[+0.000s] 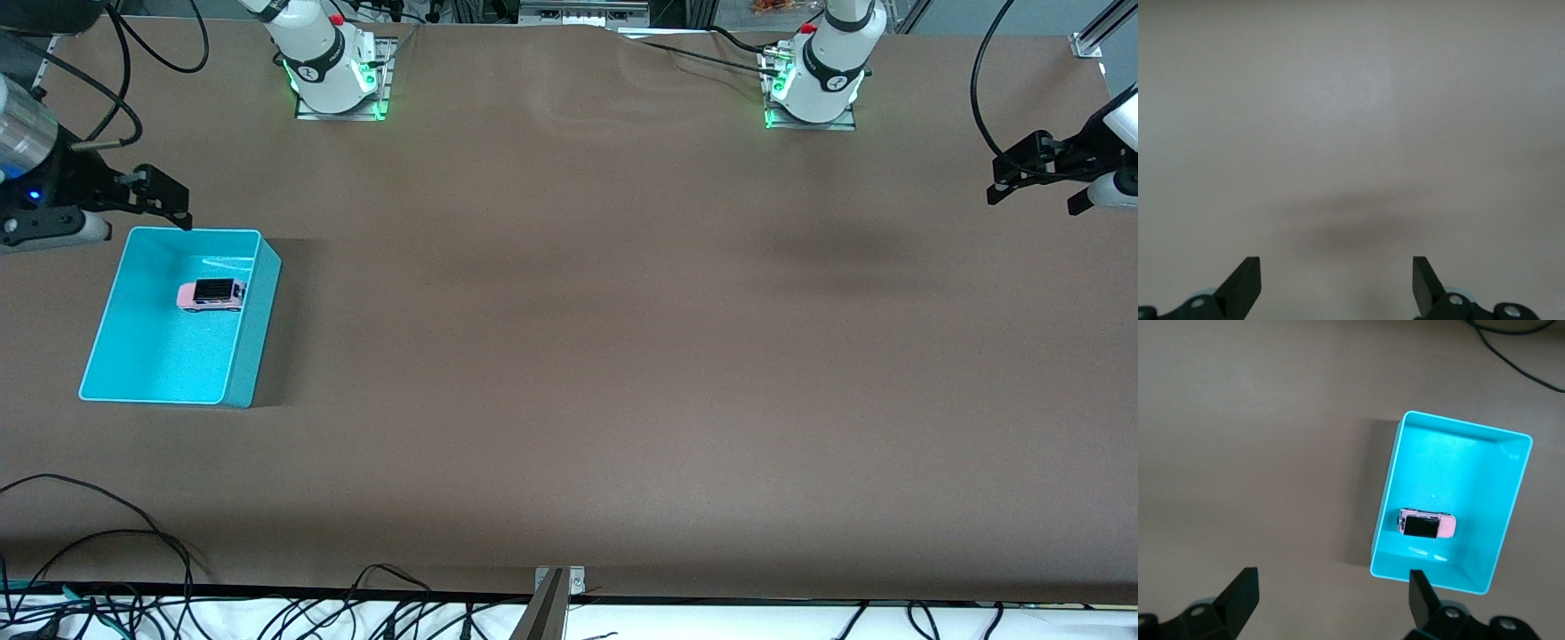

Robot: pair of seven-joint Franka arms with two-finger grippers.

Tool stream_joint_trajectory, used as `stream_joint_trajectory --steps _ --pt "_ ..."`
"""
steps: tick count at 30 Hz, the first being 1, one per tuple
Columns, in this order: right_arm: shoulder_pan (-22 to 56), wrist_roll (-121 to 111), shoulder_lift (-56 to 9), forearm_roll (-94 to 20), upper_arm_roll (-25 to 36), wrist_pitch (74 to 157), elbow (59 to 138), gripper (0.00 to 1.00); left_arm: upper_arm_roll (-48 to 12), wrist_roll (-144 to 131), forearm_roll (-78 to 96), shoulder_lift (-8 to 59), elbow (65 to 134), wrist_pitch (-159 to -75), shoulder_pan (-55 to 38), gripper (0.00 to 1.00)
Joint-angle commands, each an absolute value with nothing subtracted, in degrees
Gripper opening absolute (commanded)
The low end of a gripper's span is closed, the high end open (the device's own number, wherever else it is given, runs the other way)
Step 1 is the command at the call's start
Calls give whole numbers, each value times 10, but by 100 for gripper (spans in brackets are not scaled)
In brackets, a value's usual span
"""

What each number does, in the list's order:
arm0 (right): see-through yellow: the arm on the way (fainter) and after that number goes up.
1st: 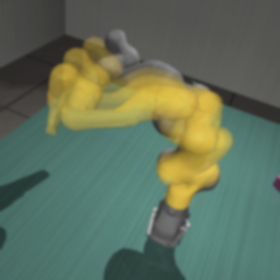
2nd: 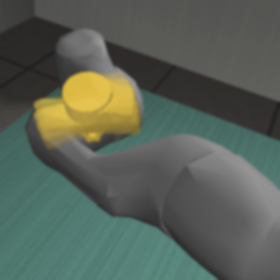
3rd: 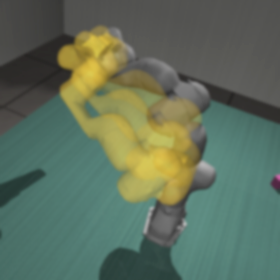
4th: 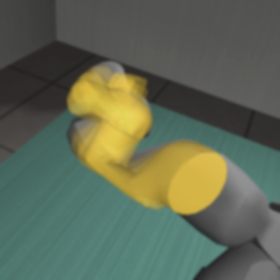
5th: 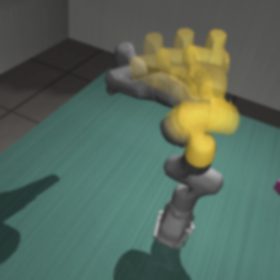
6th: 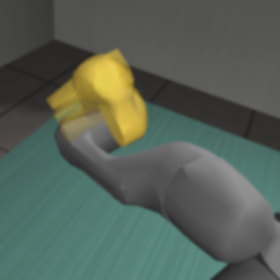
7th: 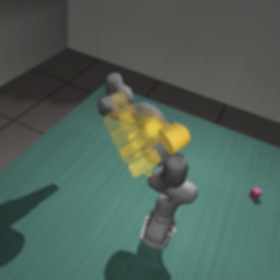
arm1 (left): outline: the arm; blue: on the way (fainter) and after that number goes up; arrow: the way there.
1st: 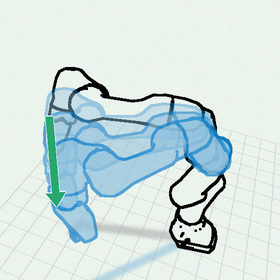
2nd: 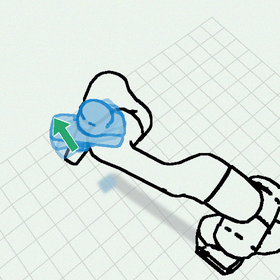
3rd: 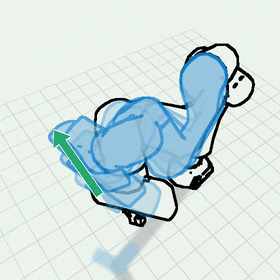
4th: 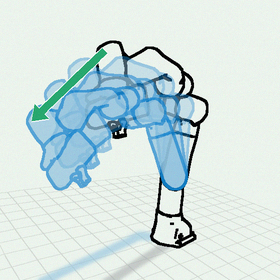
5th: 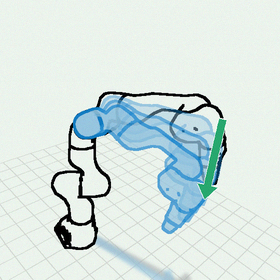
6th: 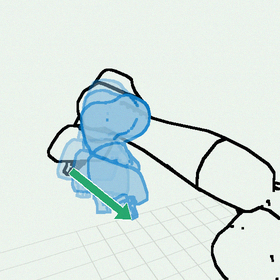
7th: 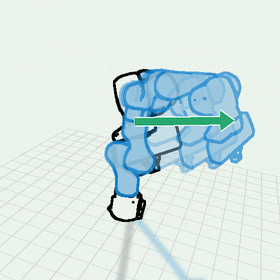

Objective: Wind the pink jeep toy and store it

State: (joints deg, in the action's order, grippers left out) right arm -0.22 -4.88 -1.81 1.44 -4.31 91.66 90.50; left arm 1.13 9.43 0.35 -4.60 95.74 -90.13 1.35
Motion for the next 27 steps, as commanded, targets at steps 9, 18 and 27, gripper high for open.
stream_joint_trajectory --steps 9,18,27 --pt "-16 5 -21 11 -50 836 839 100 10 91 -4 -41 947 -904 15 100" --pt "-29 11 -27 11 -50 819 819 100 11 89 -3 -41 947 -904 16 100" --pt "-30 13 -33 9 -52 819 810 100 11 90 -3 -41 947 -904 16 100"
